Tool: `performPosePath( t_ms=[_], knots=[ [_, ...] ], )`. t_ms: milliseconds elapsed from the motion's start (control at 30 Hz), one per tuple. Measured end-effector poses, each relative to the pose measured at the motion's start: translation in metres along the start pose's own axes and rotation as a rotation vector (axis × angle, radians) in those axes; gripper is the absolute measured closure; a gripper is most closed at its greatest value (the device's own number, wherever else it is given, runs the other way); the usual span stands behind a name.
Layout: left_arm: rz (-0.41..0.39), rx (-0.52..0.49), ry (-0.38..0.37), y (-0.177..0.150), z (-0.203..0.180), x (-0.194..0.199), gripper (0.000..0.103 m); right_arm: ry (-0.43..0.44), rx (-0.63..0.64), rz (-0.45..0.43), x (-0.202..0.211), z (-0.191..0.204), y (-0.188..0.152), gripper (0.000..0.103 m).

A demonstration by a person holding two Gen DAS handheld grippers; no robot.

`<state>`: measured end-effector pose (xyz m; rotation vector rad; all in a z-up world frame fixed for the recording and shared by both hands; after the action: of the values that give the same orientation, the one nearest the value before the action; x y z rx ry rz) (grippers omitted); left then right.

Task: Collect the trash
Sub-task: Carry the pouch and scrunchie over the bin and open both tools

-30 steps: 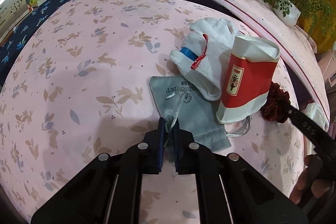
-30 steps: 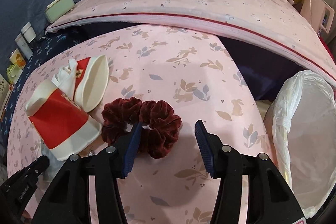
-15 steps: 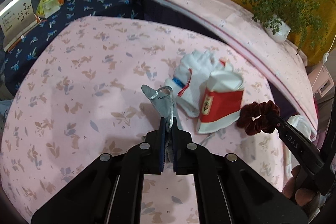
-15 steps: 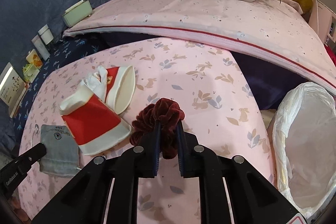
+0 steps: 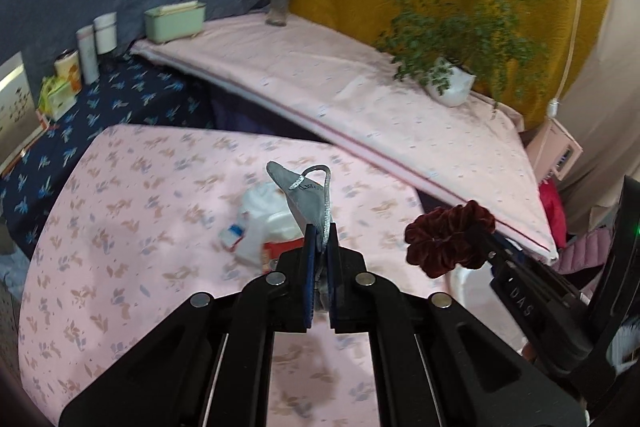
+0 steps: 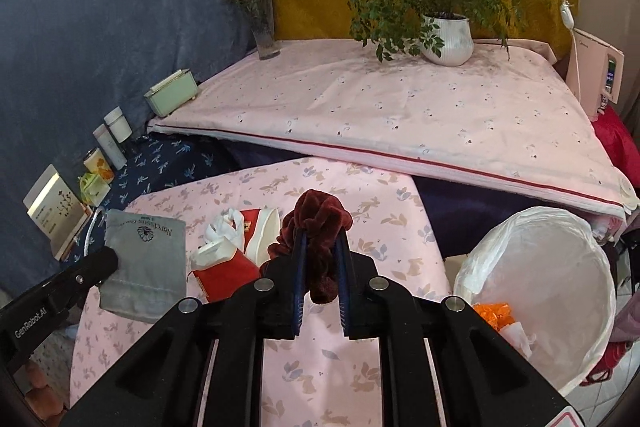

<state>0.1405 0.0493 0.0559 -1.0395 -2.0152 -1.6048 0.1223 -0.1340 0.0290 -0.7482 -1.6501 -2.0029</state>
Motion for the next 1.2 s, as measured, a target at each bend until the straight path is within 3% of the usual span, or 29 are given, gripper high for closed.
performPosePath(
  t_ms=[233, 633, 1000, 1100, 1167, 1200],
  knots=[
    [0.007, -0.106, -0.1, -0.002, -0.079, 0.001, 0.099, -0.054, -0.028, -0.055, 0.034, -0.037, 0.002, 0.09],
    [0.06, -0.281, -0.226, -0.035, -0.203, -0.015, 0.099, -0.188, -0.174, -0.094, 0.079, -0.147, -0.018, 0.09],
    [0.127, -0.375, -0.274, -0.065, -0.27, -0.042, 0.098, -0.253, -0.265, -0.065, 0.084, -0.211, -0.045, 0.09],
    [0.131, -0.371, -0.27, -0.069, -0.273, -0.046, 0.094, -0.254, -0.278, -0.054, 0.081, -0.22, -0.05, 0.09],
    [0.127, -0.365, -0.241, -0.07, -0.272, -0.05, 0.073, -0.244, -0.28, -0.044, 0.076, -0.223, -0.051, 0.089],
    [0.122, -0.36, -0.226, -0.069, -0.27, -0.051, 0.068, -0.236, -0.279, -0.037, 0.073, -0.222, -0.052, 0.087]
  ],
)
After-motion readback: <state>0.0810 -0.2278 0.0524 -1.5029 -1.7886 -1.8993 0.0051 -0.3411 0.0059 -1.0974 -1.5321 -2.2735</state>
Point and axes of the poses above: each gripper's, at about its wrist camera, not at the fingertips, and x roughly against the way its jaws point, z to its left, y to its top, the point moved 1 cm from there along -x, roughly the way its jaws point, and after that the axes turned 4 degrees about x, right-handed, at the moved point
